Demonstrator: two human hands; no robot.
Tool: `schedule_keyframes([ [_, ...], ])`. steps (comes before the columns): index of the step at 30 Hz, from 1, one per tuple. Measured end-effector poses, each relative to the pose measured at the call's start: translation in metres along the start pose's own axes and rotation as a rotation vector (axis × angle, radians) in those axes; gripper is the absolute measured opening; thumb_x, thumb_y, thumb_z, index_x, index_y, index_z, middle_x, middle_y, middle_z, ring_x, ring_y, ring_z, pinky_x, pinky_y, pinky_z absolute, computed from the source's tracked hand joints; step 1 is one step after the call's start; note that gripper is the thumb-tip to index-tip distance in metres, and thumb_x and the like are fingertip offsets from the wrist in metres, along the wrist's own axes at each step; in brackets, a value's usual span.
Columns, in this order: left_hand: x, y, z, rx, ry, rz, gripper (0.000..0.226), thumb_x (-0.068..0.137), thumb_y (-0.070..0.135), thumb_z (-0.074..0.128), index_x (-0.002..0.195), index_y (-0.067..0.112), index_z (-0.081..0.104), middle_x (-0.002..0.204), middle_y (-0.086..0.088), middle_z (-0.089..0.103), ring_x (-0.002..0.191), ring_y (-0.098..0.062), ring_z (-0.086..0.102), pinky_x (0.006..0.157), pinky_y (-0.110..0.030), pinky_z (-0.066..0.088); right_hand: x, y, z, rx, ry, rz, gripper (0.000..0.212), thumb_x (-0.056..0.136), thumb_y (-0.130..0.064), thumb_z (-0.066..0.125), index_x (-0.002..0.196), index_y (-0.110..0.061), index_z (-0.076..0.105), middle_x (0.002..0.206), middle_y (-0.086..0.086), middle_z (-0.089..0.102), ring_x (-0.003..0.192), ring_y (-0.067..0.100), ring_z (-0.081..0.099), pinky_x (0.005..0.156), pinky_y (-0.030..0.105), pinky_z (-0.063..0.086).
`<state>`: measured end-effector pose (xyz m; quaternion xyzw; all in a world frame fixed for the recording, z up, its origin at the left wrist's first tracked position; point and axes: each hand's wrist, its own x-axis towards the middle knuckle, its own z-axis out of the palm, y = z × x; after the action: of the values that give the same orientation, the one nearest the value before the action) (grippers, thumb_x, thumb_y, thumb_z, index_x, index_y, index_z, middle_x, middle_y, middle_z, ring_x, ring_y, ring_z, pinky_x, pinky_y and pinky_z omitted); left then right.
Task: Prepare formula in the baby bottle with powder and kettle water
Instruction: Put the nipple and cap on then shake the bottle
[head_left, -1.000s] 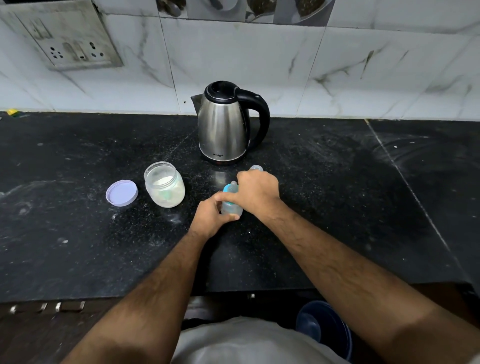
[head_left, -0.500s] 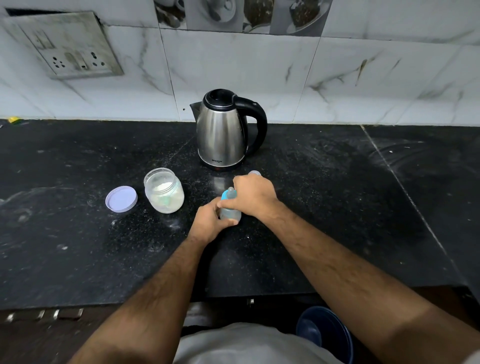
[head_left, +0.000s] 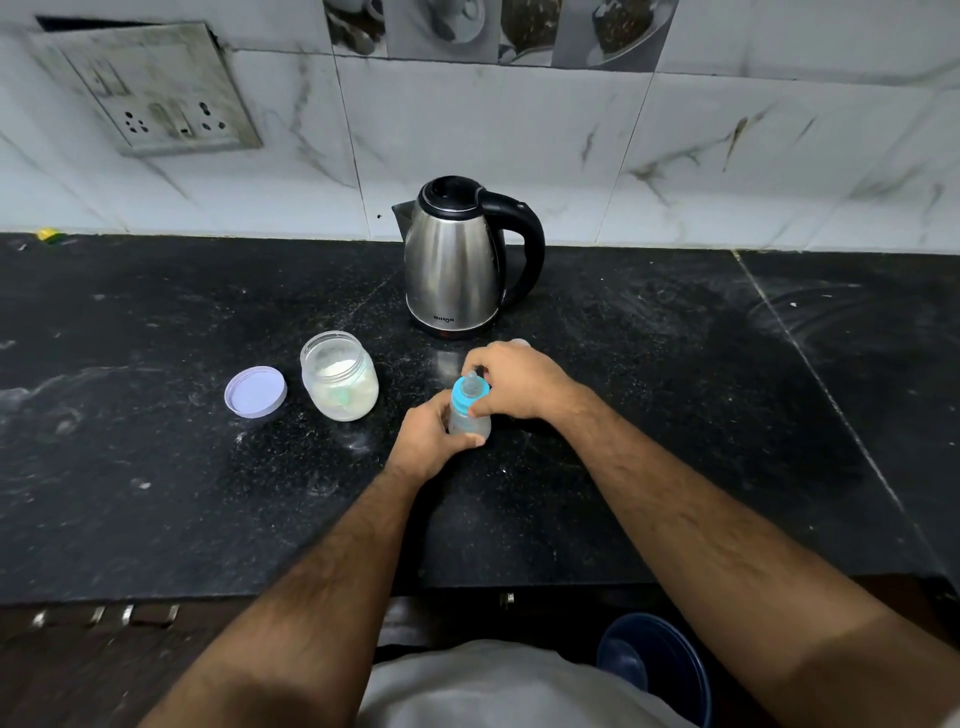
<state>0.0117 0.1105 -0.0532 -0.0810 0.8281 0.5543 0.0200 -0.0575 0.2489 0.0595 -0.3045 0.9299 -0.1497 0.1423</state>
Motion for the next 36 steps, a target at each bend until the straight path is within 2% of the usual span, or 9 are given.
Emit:
schedule_keyframes([
  [6,0.000,0.001,-0.001,0.027,0.005,0.017,0.059,0.066,0.012,0.087,0.120,0.019,0.064,0.102,0.009,0.072,0.092,0.002,0.065,0.081,-0.009,0.046,-0.009,-0.007,0.011,-0.173,0.079,0.157,0.067,0.067,-0.078,0.063,0.098,-0.020,0.052,0.081,-0.005,0.051,0.085,0.018,0.050,0.065,0.033,0.041],
  [11,0.002,-0.003,-0.001,0.003,-0.005,-0.017,0.065,0.063,0.014,0.090,0.122,0.017,0.063,0.109,0.007,0.072,0.102,-0.006,0.067,0.096,-0.029,0.051,0.002,0.011,0.000,-0.014,-0.134,-0.018,0.077,0.068,-0.044,0.081,0.136,-0.027,0.048,0.119,-0.003,0.061,0.105,0.016,0.055,0.088,0.035,0.049],
  [14,0.002,-0.002,0.000,-0.005,-0.009,-0.018,0.065,0.065,0.012,0.089,0.123,0.018,0.062,0.110,0.008,0.071,0.103,-0.004,0.066,0.096,-0.026,0.050,0.002,0.014,0.000,0.111,-0.158,-0.082,0.052,0.073,-0.025,0.080,0.122,-0.024,0.061,0.092,-0.017,0.060,0.082,0.002,0.053,0.078,0.027,0.043],
  [18,0.001,-0.001,0.000,0.003,-0.001,-0.018,0.060,0.066,0.012,0.088,0.120,0.020,0.063,0.103,0.010,0.071,0.096,0.001,0.066,0.088,-0.019,0.050,-0.006,0.008,0.014,0.068,0.041,0.036,0.043,0.072,-0.055,0.076,0.093,-0.025,0.054,0.077,-0.013,0.055,0.079,0.011,0.051,0.067,0.030,0.038],
  [23,0.000,0.002,-0.001,0.045,-0.003,-0.001,0.060,0.067,0.014,0.087,0.121,0.023,0.063,0.102,0.012,0.070,0.096,0.004,0.063,0.083,-0.012,0.046,-0.011,-0.007,0.027,-0.156,0.160,0.205,0.071,0.066,-0.080,0.062,0.103,-0.019,0.053,0.085,-0.004,0.054,0.081,0.018,0.046,0.068,0.033,0.040],
  [28,0.003,-0.005,-0.001,0.028,0.000,-0.031,0.062,0.062,0.016,0.090,0.119,0.020,0.064,0.102,0.005,0.073,0.098,-0.008,0.067,0.093,-0.031,0.052,0.000,0.011,0.005,-0.011,-0.103,-0.031,0.079,0.068,-0.053,0.079,0.136,-0.027,0.047,0.118,-0.003,0.063,0.105,0.016,0.056,0.081,0.034,0.046],
  [30,0.003,-0.005,-0.001,0.020,-0.001,-0.032,0.064,0.062,0.017,0.090,0.119,0.021,0.063,0.106,0.006,0.073,0.101,-0.008,0.067,0.097,-0.034,0.052,0.004,0.017,0.003,0.097,-0.175,-0.099,0.061,0.072,-0.035,0.080,0.128,-0.025,0.057,0.115,-0.006,0.066,0.094,0.008,0.058,0.084,0.030,0.047],
  [33,0.004,-0.006,0.001,0.022,0.007,-0.030,0.064,0.062,0.017,0.090,0.120,0.020,0.064,0.105,0.006,0.073,0.099,-0.008,0.068,0.095,-0.036,0.053,0.001,0.016,0.008,0.094,-0.061,-0.057,0.038,0.073,-0.040,0.079,0.102,-0.024,0.062,0.090,-0.011,0.065,0.078,0.007,0.053,0.071,0.029,0.041],
  [36,0.003,-0.005,0.000,0.039,0.012,-0.019,0.060,0.064,0.018,0.088,0.118,0.022,0.064,0.100,0.008,0.073,0.095,-0.006,0.068,0.092,-0.034,0.054,-0.009,0.002,0.022,-0.040,0.093,0.091,0.044,0.075,-0.057,0.069,0.098,-0.023,0.053,0.082,-0.009,0.056,0.078,0.014,0.050,0.064,0.031,0.037],
])
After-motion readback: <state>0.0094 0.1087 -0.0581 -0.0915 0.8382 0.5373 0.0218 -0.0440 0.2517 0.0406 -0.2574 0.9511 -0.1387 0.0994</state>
